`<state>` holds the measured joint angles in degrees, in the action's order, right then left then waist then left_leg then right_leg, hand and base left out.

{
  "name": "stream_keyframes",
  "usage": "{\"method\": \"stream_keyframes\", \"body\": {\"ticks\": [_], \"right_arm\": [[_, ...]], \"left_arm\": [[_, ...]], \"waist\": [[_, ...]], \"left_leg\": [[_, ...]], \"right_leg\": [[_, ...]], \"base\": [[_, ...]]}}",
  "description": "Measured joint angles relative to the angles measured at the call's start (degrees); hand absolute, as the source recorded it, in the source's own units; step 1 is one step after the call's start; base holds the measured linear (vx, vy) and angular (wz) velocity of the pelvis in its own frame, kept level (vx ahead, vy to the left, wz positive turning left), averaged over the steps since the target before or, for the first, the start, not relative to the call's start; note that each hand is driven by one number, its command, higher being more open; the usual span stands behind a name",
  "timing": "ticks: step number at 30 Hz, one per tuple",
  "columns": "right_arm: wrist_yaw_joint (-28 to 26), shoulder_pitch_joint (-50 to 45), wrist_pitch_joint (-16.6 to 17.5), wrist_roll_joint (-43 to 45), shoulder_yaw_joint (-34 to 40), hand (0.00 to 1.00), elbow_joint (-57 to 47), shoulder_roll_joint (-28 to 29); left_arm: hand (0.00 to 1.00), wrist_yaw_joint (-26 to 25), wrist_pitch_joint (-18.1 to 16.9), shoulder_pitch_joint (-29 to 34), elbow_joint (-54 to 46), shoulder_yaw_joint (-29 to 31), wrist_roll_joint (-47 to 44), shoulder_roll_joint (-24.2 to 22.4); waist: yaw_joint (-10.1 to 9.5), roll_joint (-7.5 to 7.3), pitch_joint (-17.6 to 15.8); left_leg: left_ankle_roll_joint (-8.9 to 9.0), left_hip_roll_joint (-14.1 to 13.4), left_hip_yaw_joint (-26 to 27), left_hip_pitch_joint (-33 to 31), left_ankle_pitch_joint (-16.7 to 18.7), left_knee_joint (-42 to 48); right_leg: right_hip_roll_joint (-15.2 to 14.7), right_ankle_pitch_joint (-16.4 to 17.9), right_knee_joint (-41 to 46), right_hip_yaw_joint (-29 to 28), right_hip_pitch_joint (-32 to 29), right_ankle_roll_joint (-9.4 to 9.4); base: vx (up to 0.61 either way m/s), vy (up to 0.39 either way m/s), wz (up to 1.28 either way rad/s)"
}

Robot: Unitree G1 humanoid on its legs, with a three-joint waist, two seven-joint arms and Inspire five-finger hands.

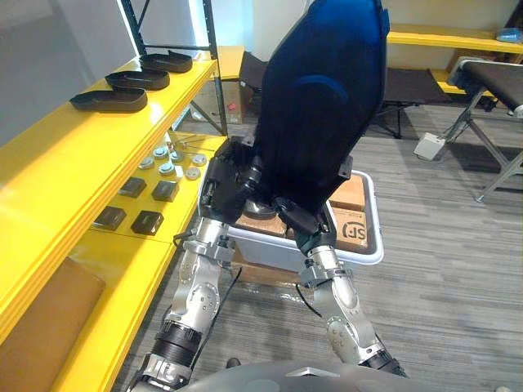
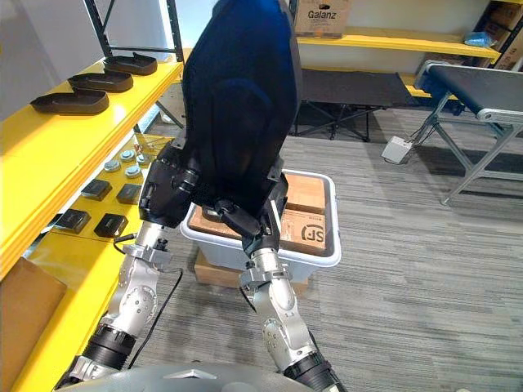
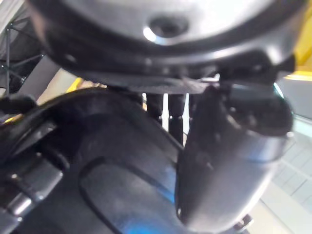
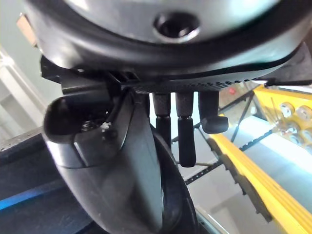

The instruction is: Walk over and take three plastic housings, then place them on the shelf

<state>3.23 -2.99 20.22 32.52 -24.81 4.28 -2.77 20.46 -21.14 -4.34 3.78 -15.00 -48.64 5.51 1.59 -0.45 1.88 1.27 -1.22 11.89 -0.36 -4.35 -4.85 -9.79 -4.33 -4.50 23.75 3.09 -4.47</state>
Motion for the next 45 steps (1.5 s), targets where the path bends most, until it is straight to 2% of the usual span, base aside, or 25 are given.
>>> {"method": "stream_keyframes", "body": {"ticks": [10, 17, 25, 33, 37, 40, 41, 45], "right_arm": [[0.04, 0.00, 0.23, 0.40, -0.10, 0.00, -0.04, -1.27], [2.18, -0.02, -0.01, 1.71, -1.36, 0.00, -0.03, -2.11], [2.74, -0.02, -0.85, 1.70, -1.87, 0.00, 0.04, -2.11], [4.70, -0.02, -2.27, 1.70, -3.44, 0.00, 1.22, -3.48], [5.05, -0.03, -3.29, 1.69, -3.82, 0.00, 3.78, -4.34], [5.37, -0.10, -3.67, 1.68, -3.94, 0.00, 4.53, -4.34], [5.50, -0.10, -3.67, 1.65, -3.97, 1.00, 4.53, -4.34], [5.84, -0.10, -3.66, 1.49, -4.25, 1.00, 4.53, -4.34]], "left_arm": [[0.00, 0.08, 0.20, 0.01, 0.07, -0.99, -0.39, 0.57], [0.00, -3.15, -0.06, 0.02, 0.10, -2.89, -0.44, 1.74], [0.00, -4.03, -0.89, 0.64, 0.31, -3.30, -0.34, 2.28], [0.00, -6.70, -0.87, 1.38, 0.75, -4.11, 4.66, 4.33], [0.00, -8.18, -0.14, 1.77, 2.62, -4.47, 8.96, 4.61], [0.00, -8.24, 0.43, 1.77, 3.55, -4.49, 8.86, 4.62], [0.00, -8.24, 0.46, 1.76, 3.55, -4.49, 8.86, 4.62], [0.00, -8.42, 1.05, 1.75, 3.60, -4.49, 8.83, 4.70]], "waist": [[0.08, 0.00, 0.00], [0.09, 0.01, 0.00], [-0.02, 0.01, 0.00], [-0.03, 0.07, 0.03], [-0.49, 0.25, -0.02], [-1.22, 0.58, -0.08], [-1.37, 0.62, -0.09], [-1.62, 0.79, -0.19]], "left_leg": [[-0.02, 0.02, 0.00, -0.01, -0.02, -0.01], [-0.03, 0.03, 0.00, -0.11, -0.03, 0.00], [-0.07, 0.07, -0.22, -0.13, -0.07, -0.01], [-0.12, 0.12, -0.44, -0.19, -0.15, -0.03], [-0.12, -0.03, -0.86, -0.34, -0.24, -0.01], [-0.11, -0.14, -0.87, -0.43, -0.28, 0.00], [-0.11, -0.17, -0.91, -0.46, -0.30, 0.00], [-0.11, -0.25, -1.10, -0.45, -0.32, 0.01]], "right_leg": [[-0.03, 0.00, 0.00, -0.04, -0.01, 0.00], [-0.03, -0.06, 0.00, -0.13, -0.04, -0.11], [-0.04, -0.19, 0.01, 0.07, -0.01, -0.31], [-0.06, -0.18, 0.01, 0.20, 0.02, -0.32], [0.08, -0.32, -0.28, 0.19, 0.14, -0.37], [0.19, -0.33, -0.30, 0.19, 0.16, -0.35], [0.23, -0.34, -0.30, 0.20, 0.24, -0.35], [0.33, -0.33, -0.32, 0.34, 0.46, -0.34]], "base": [[0.00, 0.000, 0.00], [0.00, 0.000, 0.00], [0.00, 0.000, 0.00], [0.00, 0.000, 0.00], [0.00, 0.000, 0.05], [0.00, 0.000, 0.00], [0.00, 0.000, 0.00], [0.00, 0.000, 0.02]]}}
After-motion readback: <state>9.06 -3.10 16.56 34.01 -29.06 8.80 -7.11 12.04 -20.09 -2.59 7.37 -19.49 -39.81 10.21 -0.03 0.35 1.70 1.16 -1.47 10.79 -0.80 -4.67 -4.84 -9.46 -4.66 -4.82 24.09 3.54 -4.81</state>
